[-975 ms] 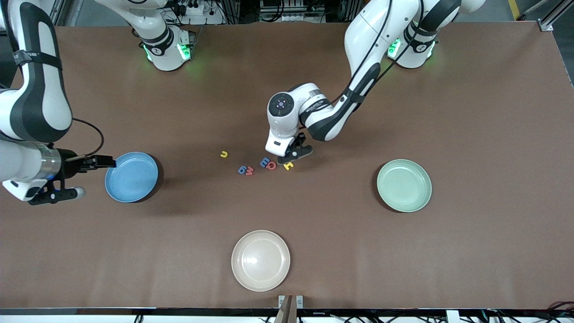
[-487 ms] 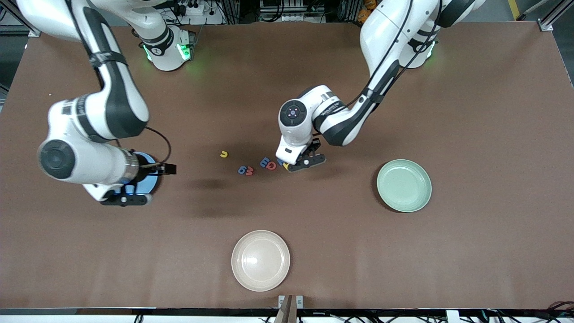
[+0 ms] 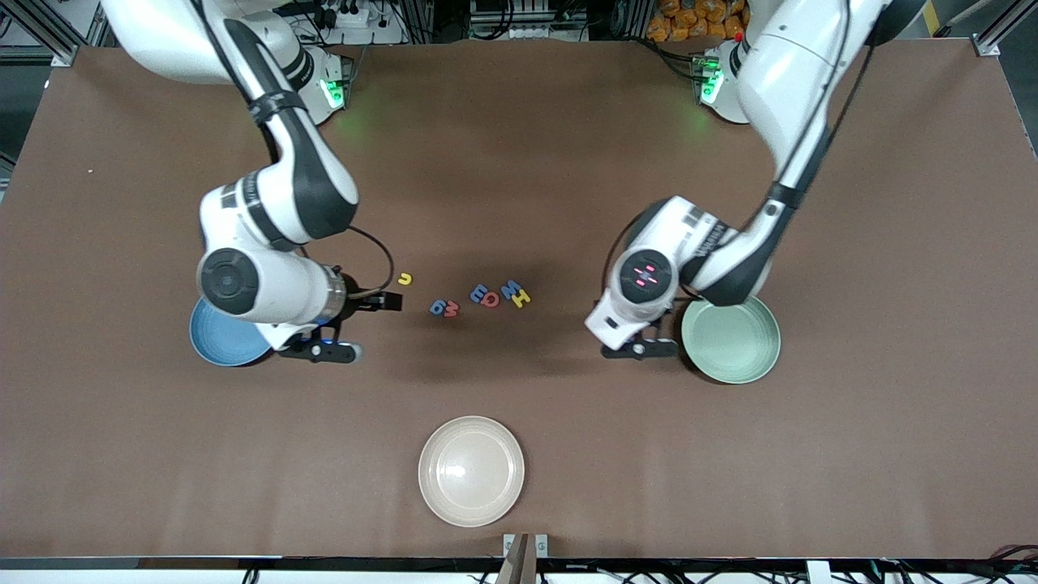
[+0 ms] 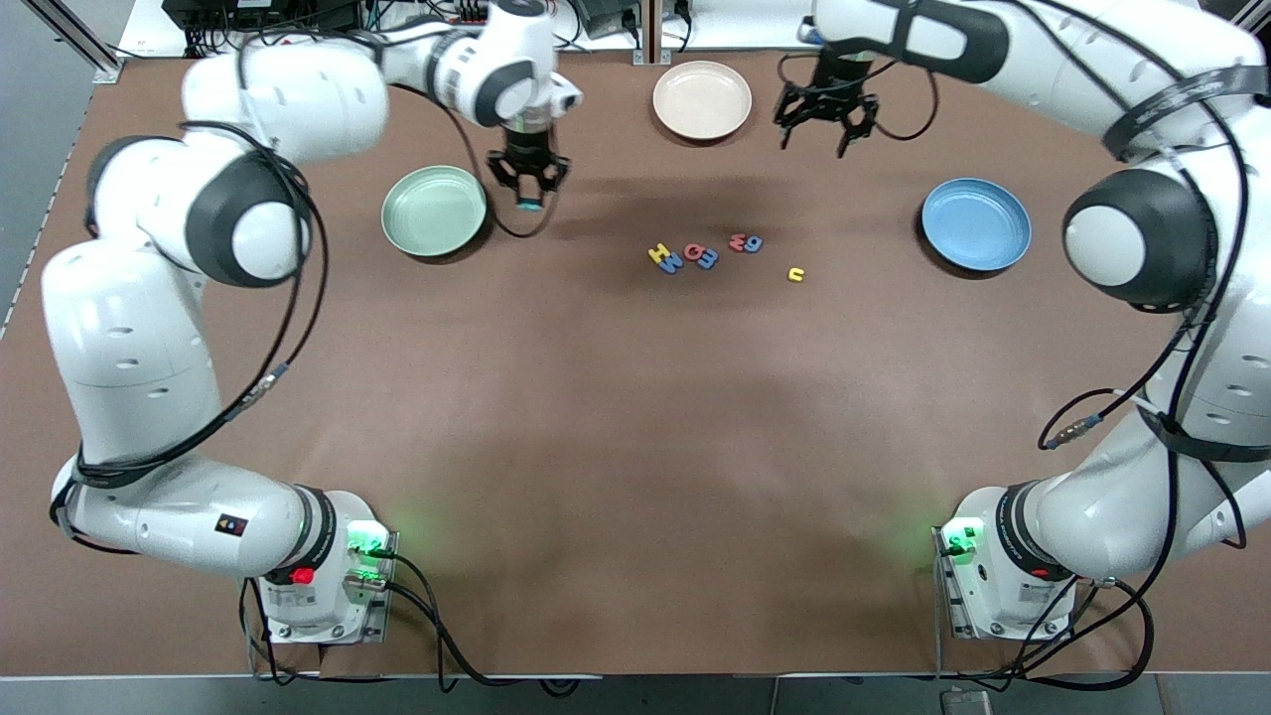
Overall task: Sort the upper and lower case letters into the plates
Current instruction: 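Place the R on the green plate while the right gripper reaches the letters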
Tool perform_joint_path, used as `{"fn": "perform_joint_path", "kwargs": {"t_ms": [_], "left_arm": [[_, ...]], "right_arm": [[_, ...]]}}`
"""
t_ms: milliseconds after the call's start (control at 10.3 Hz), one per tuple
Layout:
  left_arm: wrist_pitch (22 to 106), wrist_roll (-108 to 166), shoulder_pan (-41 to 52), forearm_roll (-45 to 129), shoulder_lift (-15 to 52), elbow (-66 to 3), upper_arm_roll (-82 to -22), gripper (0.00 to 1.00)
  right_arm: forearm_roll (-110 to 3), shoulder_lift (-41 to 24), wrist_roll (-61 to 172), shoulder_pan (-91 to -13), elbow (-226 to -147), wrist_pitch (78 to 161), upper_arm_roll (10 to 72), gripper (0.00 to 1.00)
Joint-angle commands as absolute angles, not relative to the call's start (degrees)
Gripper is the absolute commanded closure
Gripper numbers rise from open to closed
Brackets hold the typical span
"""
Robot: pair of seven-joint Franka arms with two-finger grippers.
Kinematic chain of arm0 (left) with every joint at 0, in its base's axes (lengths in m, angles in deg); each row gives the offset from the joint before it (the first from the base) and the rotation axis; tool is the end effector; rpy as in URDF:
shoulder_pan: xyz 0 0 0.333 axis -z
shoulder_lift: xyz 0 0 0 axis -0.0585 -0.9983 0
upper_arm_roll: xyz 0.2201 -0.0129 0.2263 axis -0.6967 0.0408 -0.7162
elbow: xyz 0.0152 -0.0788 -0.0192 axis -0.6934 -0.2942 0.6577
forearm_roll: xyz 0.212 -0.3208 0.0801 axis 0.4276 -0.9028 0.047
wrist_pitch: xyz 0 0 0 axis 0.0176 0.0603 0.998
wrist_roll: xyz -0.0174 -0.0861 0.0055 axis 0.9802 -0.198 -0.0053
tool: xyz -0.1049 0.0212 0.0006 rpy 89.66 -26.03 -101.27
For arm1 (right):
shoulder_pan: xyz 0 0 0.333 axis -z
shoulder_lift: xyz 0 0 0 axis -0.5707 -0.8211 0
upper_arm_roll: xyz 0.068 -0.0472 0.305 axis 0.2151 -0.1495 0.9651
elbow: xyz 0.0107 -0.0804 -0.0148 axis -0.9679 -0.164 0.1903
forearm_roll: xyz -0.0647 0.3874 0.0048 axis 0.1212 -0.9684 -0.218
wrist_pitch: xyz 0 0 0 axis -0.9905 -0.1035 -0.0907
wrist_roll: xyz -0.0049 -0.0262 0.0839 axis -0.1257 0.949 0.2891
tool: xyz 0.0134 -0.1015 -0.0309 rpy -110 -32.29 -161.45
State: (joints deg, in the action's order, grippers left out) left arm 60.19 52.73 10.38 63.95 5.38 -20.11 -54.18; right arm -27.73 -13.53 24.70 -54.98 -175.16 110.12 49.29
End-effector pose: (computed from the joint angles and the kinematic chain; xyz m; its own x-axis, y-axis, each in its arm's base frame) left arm 0.6081 -0.3051 0.2483 0.9823 -0.0543 -0.1790 -0.0745 -0.9913 -0.1085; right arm 0.6164 0.2718 0.3565 0.9617 -0.1111 -0.2506 -0.1388 -0.9857 -0.0959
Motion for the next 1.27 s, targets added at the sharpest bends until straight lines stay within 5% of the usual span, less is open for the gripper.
{"fn": "perform_joint_path", "kwargs": {"t_ms": [0, 390, 585, 1170], "left_arm": [[59.64, 39.64, 3.36, 62.81, 7.34, -23.54, -53.68, 0.77], [60.43, 33.17, -1.15, 63.25, 7.34, -25.13, -53.60, 0.75], [60.34, 33.16, -1.16, 63.16, 7.26, -25.14, -53.60, 0.00], [60.43, 49.99, 0.94, 62.46, 6.99, -23.30, -48.69, 0.00]], "right_arm": [[-27.92, -14.87, 22.60, -56.69, -174.39, 111.36, 48.80, 0.00], [-24.23, -15.22, 38.80, -57.22, -176.13, 114.42, 48.88, 0.00], [-24.23, -15.05, 53.21, -57.65, -179.47, 119.95, 48.88, 0.00], [-21.94, -18.20, 60.05, -66.09, -183.62, 128.48, 48.62, 0.00]]}}
